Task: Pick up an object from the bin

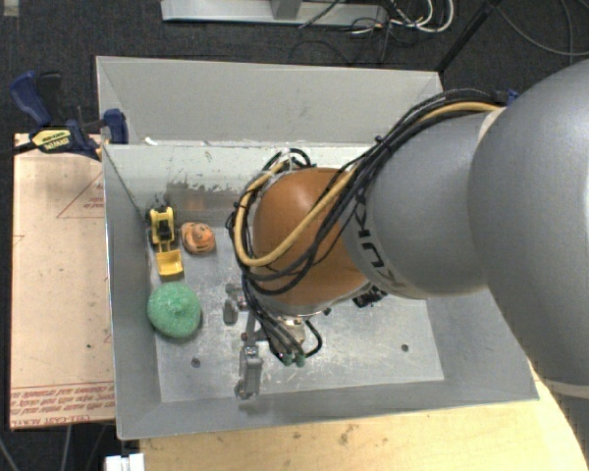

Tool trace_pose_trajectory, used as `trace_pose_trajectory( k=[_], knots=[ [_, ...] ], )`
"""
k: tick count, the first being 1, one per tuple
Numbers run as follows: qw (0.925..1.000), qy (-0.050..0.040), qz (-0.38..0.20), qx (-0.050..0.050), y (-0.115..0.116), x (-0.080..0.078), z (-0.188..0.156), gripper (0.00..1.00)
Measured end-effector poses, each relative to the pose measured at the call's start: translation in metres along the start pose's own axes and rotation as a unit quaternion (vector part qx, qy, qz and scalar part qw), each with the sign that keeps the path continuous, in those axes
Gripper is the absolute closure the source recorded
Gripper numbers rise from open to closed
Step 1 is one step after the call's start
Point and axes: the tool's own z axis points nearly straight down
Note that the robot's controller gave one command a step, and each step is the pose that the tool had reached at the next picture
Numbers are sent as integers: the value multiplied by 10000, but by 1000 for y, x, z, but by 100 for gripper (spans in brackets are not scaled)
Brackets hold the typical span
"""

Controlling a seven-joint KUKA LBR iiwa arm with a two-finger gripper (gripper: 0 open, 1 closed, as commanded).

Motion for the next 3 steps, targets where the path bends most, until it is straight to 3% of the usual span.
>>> trace_pose_trajectory(
  k=[1,2,3],
  knots=[
    [10000,-38,17,-8,-1,-2,-4,0],
    [9999,-61,149,-15,42,-56,12,0],
    [9999,-54,-134,-14,26,-62,33,100]
  ],
)
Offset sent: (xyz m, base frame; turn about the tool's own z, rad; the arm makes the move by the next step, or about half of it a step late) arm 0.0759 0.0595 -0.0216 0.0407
